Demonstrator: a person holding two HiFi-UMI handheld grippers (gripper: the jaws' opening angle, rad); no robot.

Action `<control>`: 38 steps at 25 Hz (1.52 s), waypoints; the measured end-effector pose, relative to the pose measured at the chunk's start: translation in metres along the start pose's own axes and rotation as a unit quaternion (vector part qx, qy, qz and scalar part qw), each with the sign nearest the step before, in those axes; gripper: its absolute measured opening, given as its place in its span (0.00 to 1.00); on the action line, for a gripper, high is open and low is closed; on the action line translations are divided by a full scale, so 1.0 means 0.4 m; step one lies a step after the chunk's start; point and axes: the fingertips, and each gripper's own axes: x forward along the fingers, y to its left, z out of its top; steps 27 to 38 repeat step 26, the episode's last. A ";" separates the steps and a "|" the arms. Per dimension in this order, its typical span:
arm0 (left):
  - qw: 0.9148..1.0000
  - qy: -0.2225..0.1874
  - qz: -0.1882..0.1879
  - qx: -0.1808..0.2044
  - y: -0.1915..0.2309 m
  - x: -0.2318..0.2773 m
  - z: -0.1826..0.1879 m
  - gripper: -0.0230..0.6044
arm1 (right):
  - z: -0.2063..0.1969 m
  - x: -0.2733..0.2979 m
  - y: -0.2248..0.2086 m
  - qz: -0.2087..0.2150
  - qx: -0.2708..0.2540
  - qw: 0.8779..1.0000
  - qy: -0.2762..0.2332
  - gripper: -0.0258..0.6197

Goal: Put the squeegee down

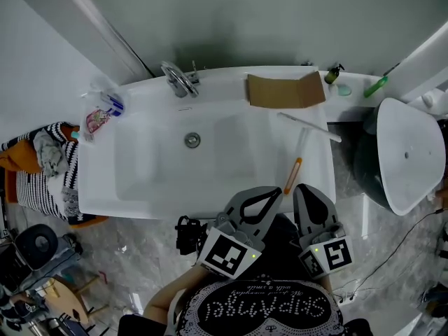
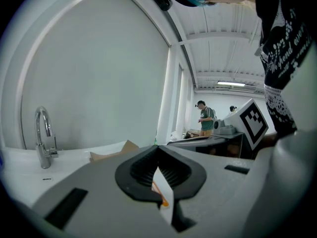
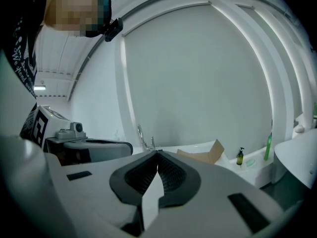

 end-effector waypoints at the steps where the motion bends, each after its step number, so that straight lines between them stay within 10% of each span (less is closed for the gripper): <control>1: 1.000 0.001 -0.001 0.000 0.000 0.000 -0.001 0.04 | -0.001 0.002 0.001 0.001 0.000 1.000 0.001 0.07; 38: 1.000 -0.004 -0.001 -0.004 0.024 -0.036 -0.008 0.04 | -0.012 0.024 0.037 0.000 0.003 1.000 0.008 0.07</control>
